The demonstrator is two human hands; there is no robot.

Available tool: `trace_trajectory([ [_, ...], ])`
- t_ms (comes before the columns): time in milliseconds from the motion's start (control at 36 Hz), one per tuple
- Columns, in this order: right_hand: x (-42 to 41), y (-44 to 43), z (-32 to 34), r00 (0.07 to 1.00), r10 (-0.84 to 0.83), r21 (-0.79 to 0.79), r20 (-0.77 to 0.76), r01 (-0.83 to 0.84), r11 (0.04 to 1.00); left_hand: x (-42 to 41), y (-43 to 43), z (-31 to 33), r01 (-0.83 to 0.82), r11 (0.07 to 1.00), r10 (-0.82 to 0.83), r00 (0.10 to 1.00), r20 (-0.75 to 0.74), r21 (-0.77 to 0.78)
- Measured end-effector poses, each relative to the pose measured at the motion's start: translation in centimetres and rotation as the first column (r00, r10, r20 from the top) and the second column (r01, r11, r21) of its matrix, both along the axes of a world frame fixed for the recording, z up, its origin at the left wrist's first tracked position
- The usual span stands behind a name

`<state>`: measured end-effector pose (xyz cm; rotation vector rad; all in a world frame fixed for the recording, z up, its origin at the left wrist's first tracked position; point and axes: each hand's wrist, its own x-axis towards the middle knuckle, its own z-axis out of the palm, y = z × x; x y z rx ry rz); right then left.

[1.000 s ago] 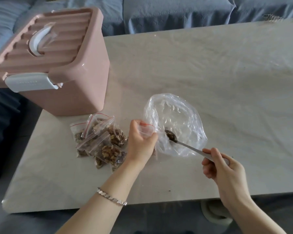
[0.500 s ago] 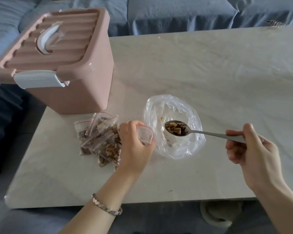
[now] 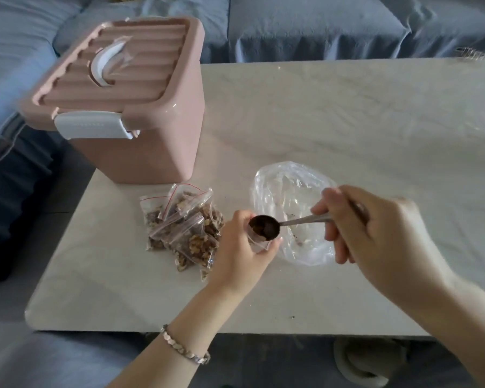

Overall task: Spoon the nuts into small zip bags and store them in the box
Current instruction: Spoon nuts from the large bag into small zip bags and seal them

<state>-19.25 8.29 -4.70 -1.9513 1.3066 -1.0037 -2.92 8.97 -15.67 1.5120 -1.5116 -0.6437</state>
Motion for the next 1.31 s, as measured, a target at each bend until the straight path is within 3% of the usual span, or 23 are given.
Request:
trace_trajectory([
  [83,0.0,0.4,-0.3,0.981,0.086,-0.217,-0.176,-0.124,0.968,0.2,0.0,-0.3,-0.016,1.0,0.016,1.0,-0.009,-0.023],
  [250,-0.8,0.4,-0.8,0.972,0.167,-0.319,-0.167,-0.214,0.923,0.2,0.0,-0.6,-0.025,0.999,0.026,0.999,-0.032,0.046],
  [389,-2.6,0.3,-1.8,0.982,-0.003,-0.127,0.189,0.027,0.992,0.4,-0.4,-0.7,-0.087,0.995,0.088,0.996,-0.012,0.042],
  [500,-4.8,-0.5,-3.5,0.917,-0.244,-0.037,0.316,0.269,0.963,0.2,-1.2,0.1,-0.167,0.961,0.2,0.971,-0.135,0.222],
  [583,-5.9,-1.0,-5.7,0.91,-0.307,-0.002,0.279,0.32,0.947,-0.3,-2.6,0.9,-0.187,0.936,0.244,0.955,-0.166,0.298],
  [722,-5.7,-1.9,-8.8,0.954,-0.225,-0.01,0.2,0.232,0.973,-1.5,-5.3,1.1,-0.215,0.872,0.322,0.929,-0.182,0.44],
  [944,-5.0,-3.1,-9.9,0.997,-0.066,-0.099,0.028,0.069,0.993,-1.2,-6.8,1.6,-0.289,0.867,0.354,0.93,-0.094,0.405],
  [1056,-5.9,-2.7,-10.3,0.995,-0.07,-0.163,-0.068,0.058,0.985,0.2,-6.4,2.0,-0.372,0.87,0.402,0.915,-0.029,0.323],
  [1139,-6.6,-2.3,-10.4,0.991,-0.105,-0.187,-0.083,0.088,0.978,1.0,-5.8,2.1,-0.396,0.882,0.401,0.915,0.032,0.255],
  [1306,-6.5,-2.2,-10.7,0.993,-0.119,-0.199,0.02,0.12,0.973,0.5,-4.8,1.7,-0.278,0.931,0.274,0.96,0.053,0.236],
])
